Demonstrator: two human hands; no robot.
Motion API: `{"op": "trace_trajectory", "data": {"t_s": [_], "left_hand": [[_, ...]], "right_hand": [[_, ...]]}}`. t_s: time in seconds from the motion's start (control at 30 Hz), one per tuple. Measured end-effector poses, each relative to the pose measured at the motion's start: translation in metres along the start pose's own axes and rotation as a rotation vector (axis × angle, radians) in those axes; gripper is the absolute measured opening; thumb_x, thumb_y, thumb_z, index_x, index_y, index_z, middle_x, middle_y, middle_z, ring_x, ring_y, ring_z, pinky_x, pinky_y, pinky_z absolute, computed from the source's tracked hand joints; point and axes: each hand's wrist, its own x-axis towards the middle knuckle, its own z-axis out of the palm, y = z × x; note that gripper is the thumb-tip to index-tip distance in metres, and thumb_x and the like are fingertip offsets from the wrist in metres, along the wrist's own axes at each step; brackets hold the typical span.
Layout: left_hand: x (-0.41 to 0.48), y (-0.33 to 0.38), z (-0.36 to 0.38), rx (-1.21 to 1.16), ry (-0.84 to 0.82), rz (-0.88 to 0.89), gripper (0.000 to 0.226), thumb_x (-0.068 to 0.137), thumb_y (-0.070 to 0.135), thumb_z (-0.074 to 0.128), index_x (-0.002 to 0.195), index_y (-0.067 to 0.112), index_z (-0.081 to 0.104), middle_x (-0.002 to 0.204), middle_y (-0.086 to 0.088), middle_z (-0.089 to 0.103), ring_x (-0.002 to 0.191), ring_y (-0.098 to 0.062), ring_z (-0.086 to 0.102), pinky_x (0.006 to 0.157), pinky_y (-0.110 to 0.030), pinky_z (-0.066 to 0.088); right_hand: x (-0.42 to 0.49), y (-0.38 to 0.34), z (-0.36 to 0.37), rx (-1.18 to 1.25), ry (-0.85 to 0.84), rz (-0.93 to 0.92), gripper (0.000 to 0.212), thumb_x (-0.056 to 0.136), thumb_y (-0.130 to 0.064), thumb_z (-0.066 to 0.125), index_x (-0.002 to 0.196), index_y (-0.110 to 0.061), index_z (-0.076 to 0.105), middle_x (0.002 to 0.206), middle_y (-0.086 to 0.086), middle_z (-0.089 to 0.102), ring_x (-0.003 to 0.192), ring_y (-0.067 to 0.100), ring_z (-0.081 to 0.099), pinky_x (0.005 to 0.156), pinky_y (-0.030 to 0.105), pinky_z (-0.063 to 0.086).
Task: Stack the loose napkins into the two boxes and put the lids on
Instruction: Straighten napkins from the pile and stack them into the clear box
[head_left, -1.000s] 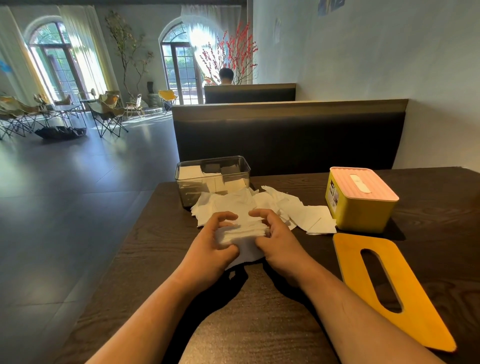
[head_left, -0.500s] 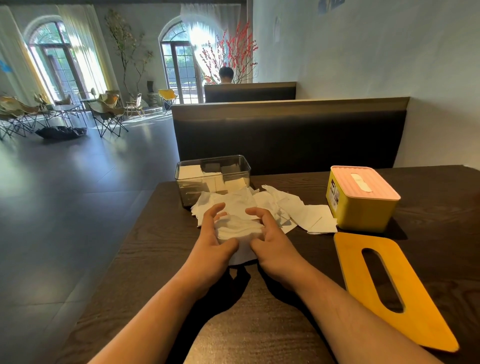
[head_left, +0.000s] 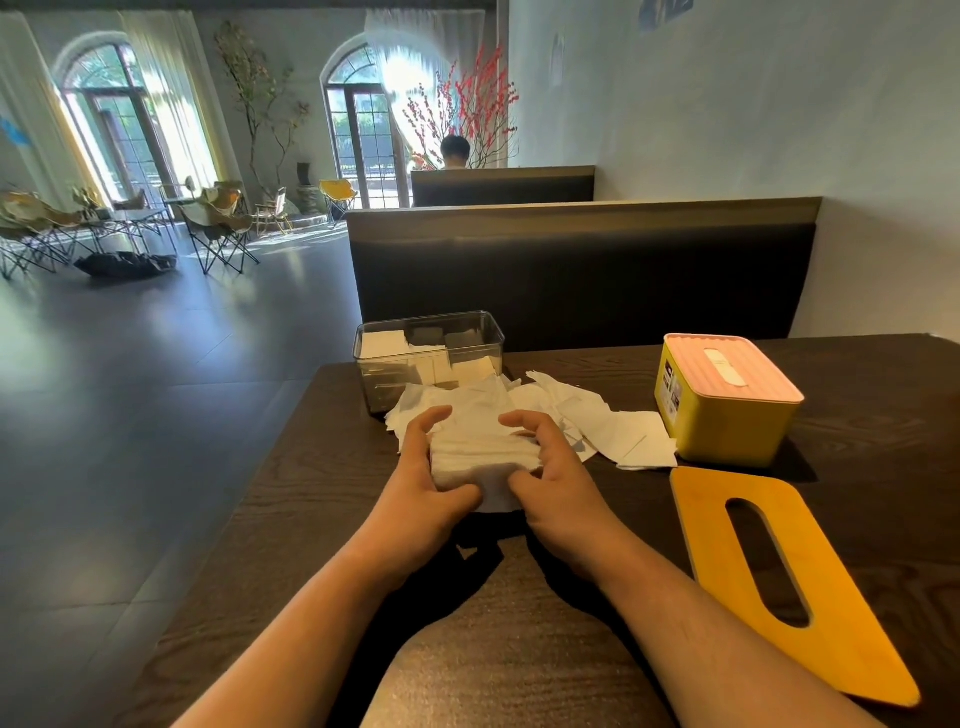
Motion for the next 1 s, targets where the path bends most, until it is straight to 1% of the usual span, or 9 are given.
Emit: {"op": "trace_trajectory", "data": {"t_s": [0.13,0.27,0.37,0.47,0.53,0.63,0.7,0.83,1.0], "left_hand": [[-0.002,0.004,-0.005,0.224,-0.028,-0.026,0.072,0.09,0.004,0.072,0.137,0.049,0.041,0.13,0.003,0.06,0.099,-0.013,0.074,0.081,-0.028,0.063],[0.0,0.005,-0.01,-0.008,-0.002,-0.047,0.068,0.092,-0.001,0.071,0.138,0.042,0.045,0.127,-0.007,0.068,0.105,-0.023,0.076,0.09,-0.044,0.064],[0.003,0.006,-0.015,-0.188,0.021,-0.062,0.07,0.088,0.003,0.077,0.138,0.042,0.049,0.132,-0.011,0.065,0.112,-0.033,0.072,0.096,-0.054,0.06],[0.001,0.007,-0.012,-0.297,0.008,-0.08,0.073,0.081,0.01,0.084,0.137,0.043,0.053,0.135,-0.012,0.061,0.117,-0.034,0.07,0.098,-0.056,0.059],[0.001,0.005,-0.007,-0.284,-0.007,-0.065,0.072,0.077,0.016,0.087,0.137,0.041,0.055,0.136,-0.011,0.063,0.118,-0.031,0.07,0.099,-0.052,0.059],[0.002,0.003,-0.005,-0.227,-0.008,-0.061,0.076,0.077,0.031,0.092,0.139,0.042,0.051,0.137,-0.007,0.063,0.118,-0.026,0.071,0.1,-0.046,0.059],[0.002,0.003,-0.006,-0.116,-0.056,-0.083,0.083,0.073,0.039,0.094,0.139,0.048,0.046,0.136,-0.003,0.065,0.116,-0.024,0.072,0.099,-0.047,0.06],[-0.001,0.001,-0.005,-0.01,-0.043,-0.046,0.069,0.087,0.015,0.084,0.137,0.044,0.048,0.128,-0.005,0.069,0.105,-0.024,0.076,0.089,-0.046,0.064],[-0.002,0.001,-0.005,0.02,0.045,0.014,0.075,0.085,0.01,0.082,0.136,0.051,0.045,0.133,-0.003,0.061,0.109,-0.022,0.074,0.088,-0.042,0.064]], "right_hand": [[0.001,0.001,-0.004,-0.192,-0.025,0.022,0.057,0.093,-0.011,0.062,0.128,-0.054,0.05,0.131,-0.005,0.053,0.111,0.015,0.062,0.083,0.024,0.055],[0.001,-0.003,-0.009,-0.168,0.056,0.031,0.038,0.091,-0.021,0.068,0.122,-0.041,0.061,0.119,-0.009,0.063,0.097,0.011,0.066,0.078,0.026,0.055],[0.002,-0.006,-0.013,-0.105,-0.001,0.093,0.033,0.084,-0.036,0.075,0.117,-0.035,0.069,0.113,0.003,0.073,0.103,0.021,0.071,0.094,0.046,0.06],[-0.003,-0.009,-0.014,-0.011,-0.122,0.151,0.04,0.085,-0.048,0.08,0.118,-0.027,0.074,0.111,0.0,0.078,0.106,0.021,0.073,0.097,0.046,0.059],[-0.005,-0.011,-0.012,0.029,-0.174,0.175,0.038,0.089,-0.042,0.079,0.123,-0.025,0.073,0.112,-0.001,0.078,0.107,0.021,0.073,0.096,0.042,0.059],[-0.004,-0.012,-0.01,0.127,-0.08,0.152,0.031,0.094,-0.025,0.075,0.125,-0.023,0.071,0.11,0.0,0.079,0.103,0.02,0.075,0.089,0.039,0.061],[-0.004,-0.012,-0.01,0.274,-0.02,0.16,0.034,0.093,-0.017,0.074,0.127,-0.017,0.07,0.112,0.006,0.078,0.104,0.025,0.076,0.092,0.045,0.062],[-0.005,-0.01,-0.012,0.474,-0.011,0.203,0.038,0.091,-0.008,0.073,0.128,-0.013,0.065,0.12,0.019,0.073,0.11,0.039,0.073,0.093,0.06,0.059],[-0.001,-0.008,-0.015,0.339,0.079,0.064,0.05,0.089,0.004,0.07,0.127,-0.027,0.059,0.122,0.008,0.071,0.11,0.024,0.073,0.085,0.043,0.064]]}}
